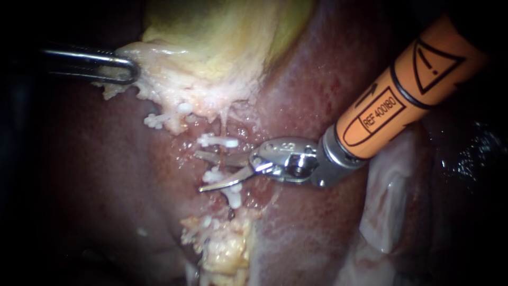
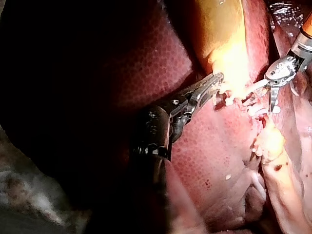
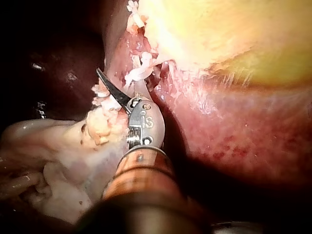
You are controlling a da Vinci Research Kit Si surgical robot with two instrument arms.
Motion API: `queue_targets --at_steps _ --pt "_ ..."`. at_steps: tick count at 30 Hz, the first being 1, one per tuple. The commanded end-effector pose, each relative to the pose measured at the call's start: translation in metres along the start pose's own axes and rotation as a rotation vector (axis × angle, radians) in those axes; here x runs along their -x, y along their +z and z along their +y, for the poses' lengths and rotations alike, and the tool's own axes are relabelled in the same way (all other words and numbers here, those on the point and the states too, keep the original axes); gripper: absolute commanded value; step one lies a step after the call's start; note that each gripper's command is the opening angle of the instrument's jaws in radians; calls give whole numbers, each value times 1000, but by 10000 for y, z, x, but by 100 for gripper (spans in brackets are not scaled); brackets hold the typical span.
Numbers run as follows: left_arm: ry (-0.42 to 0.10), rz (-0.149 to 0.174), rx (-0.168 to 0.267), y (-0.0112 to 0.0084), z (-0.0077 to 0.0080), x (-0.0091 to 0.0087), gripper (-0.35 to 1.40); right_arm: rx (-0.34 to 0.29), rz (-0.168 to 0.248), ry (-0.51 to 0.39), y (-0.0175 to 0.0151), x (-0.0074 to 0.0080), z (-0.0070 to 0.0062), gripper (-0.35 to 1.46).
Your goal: Go to the cutting position right tube
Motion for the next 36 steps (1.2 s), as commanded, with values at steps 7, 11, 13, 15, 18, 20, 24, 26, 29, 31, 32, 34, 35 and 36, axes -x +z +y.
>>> queue_targets --at_steps 7,11,13,15,18,20,24,26,29,31,32,34,35,36 --pt "0 0 0 0 0 0 -35 -6 52 -3 16 -6 1 133" --pt "0 0 0 0 0 0 -35 -6 65 -4 22 -9 2 131" --pt "0 0 0 0 0 0 -35 -5 65 3 24 -10 3 131" --pt "0 0 0 0 0 0 -35 -8 68 8 25 -11 3 131" --pt "0 0 0 0 0 0 -35 -5 72 14 25 -11 4 130" --pt "0 0 0 0 0 0 -35 -6 73 21 24 -12 3 130" --pt "0 0 0 0 0 0 -35 -11 74 30 19 -18 -4 130" --pt "0 0 0 0 0 0 -35 -9 76 38 16 -20 -9 130" --pt "0 0 0 0 0 0 -35 -12 78 47 11 -25 -19 130" --pt "0 0 0 0 0 0 -35 -15 79 49 9 -29 -24 130" --pt "0 0 0 0 0 0 -35 -16 79 50 8 -31 -25 130" --pt "0 0 0 -1 0 0 -35 -17 80 51 8 -33 -26 130" --pt "0 0 0 -1 0 0 -35 -17 80 51 8 -33 -26 130" --pt "0 0 0 -1 0 0 -35 -17 80 51 8 -33 -26 130"
